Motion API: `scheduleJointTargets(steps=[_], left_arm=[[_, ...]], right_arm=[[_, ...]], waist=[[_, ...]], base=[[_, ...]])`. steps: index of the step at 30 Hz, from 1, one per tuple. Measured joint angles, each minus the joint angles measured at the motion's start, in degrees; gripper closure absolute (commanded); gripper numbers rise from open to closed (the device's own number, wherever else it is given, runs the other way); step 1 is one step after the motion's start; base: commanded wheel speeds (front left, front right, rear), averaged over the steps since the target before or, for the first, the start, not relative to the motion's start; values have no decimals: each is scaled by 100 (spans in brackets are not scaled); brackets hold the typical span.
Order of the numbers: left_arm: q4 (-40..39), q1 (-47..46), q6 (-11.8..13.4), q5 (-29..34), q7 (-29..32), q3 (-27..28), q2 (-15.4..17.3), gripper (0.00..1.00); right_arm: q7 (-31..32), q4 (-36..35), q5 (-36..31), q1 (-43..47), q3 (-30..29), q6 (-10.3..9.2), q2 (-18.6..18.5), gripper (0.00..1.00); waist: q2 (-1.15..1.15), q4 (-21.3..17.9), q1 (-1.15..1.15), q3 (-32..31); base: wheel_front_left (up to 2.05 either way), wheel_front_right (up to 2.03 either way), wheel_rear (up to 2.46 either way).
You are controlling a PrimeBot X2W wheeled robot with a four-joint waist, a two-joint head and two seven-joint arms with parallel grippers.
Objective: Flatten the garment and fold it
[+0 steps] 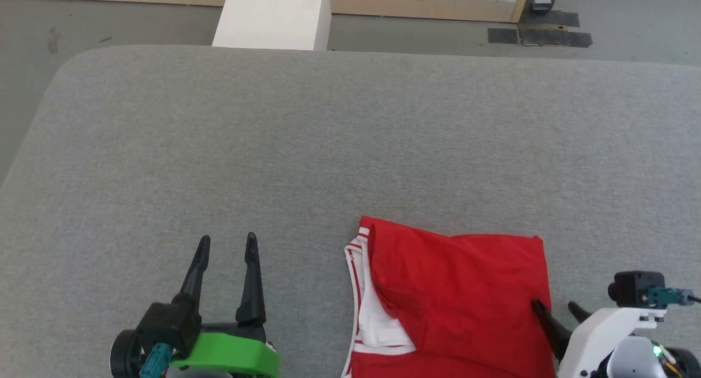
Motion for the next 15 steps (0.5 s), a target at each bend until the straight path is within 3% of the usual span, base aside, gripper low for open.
scheduleJointTargets(steps=[4, 7, 8, 9, 10, 15], left_arm=[[-23, -41, -19, 51, 27, -33, 70, 0], [-32, -43, -25, 58, 51, -45, 110, 0], [-35, -43, -25, 58, 53, -49, 123, 0], [-43, -42, -25, 58, 67, -55, 135, 0], [-51, -42, -25, 58, 101, -58, 149, 0], [-74, -36, -29, 55, 110, -54, 207, 0]], right_arm=[[1, 478, 92, -120, 20, 0, 49, 0], [0, 750, 269, -304, 124, -1, 38, 9], [-8, 851, 359, -360, 172, -1, 33, 25], [-9, 932, 414, -397, 235, -1, 27, 68], [-26, 1000, 452, -433, 292, -1, 27, 100], [-199, 1232, 541, -563, 487, -1, 58, 100]], waist=[[0, 87, 0, -15], [0, 120, 0, -52], [0, 125, 0, -70], [0, 126, 0, -90], [0, 123, 0, -110], [0, -18, 0, -239]], base=[[0, 0, 0], [0, 0, 0], [0, 0, 0], [0, 0, 0], [0, 0, 0], [0, 0, 0]])
